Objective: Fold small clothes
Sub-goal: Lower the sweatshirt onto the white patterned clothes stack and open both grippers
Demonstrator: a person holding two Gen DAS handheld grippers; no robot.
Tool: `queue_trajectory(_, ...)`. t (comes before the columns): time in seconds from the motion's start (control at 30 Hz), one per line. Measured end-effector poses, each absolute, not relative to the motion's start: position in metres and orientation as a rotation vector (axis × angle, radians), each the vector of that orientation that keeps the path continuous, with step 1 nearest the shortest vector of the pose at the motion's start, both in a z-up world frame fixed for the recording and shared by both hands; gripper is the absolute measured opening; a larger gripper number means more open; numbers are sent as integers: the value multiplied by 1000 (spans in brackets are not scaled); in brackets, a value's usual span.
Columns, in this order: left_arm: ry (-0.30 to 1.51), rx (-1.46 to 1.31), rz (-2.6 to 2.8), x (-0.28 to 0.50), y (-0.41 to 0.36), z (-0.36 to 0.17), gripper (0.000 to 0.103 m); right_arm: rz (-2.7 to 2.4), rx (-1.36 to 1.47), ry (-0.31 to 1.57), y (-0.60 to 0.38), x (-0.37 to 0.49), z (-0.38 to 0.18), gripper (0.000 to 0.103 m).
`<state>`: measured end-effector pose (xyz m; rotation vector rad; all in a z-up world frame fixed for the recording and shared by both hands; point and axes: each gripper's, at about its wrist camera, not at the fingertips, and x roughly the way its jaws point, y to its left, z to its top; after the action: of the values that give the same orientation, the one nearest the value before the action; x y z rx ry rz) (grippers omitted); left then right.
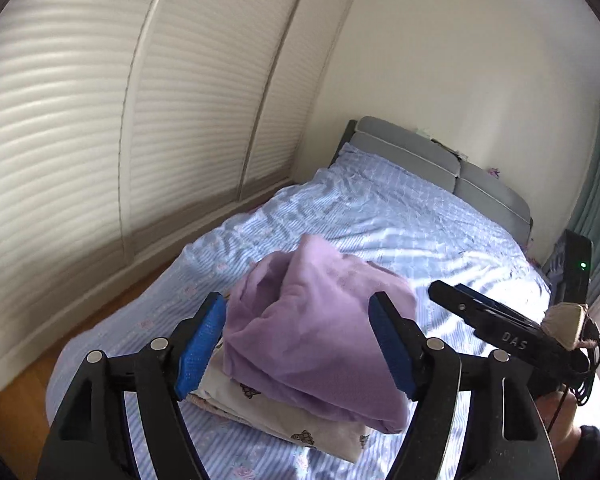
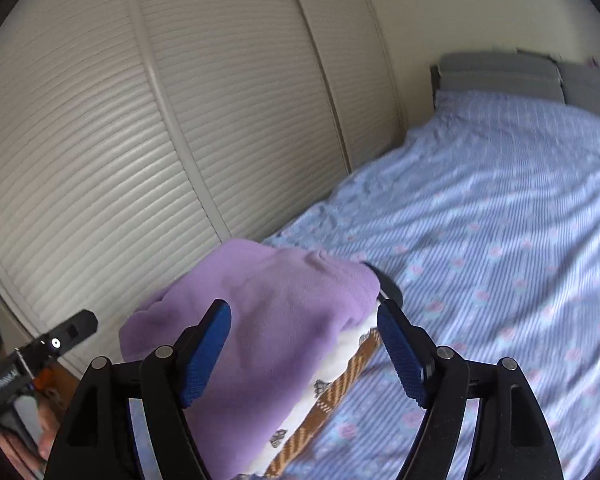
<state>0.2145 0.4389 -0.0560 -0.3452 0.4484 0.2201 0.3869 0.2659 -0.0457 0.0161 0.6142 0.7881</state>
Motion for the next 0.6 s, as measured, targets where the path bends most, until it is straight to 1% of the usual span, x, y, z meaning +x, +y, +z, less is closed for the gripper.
queue_trajectory(0.13, 422, -280, 104, 225, 420, -60, 75, 869, -124, 507, 274, 377, -39, 77)
queue_trajectory(0.27, 459, -326, 70, 244, 428, -74, 75, 912, -222, 456, 293, 379, -46, 76)
queue_trajectory(0.37, 495, -327, 86, 253, 436, -87, 79, 942, -284, 464, 310, 385, -56, 76)
queue_trajectory(0.43, 508, -325, 108, 256, 440, -92, 85, 949, -322, 492, 320, 389, -67, 76)
queue_trajectory(0.6, 537, -280, 154, 269, 437, -109, 88, 957, -334, 573, 328, 396, -91, 77)
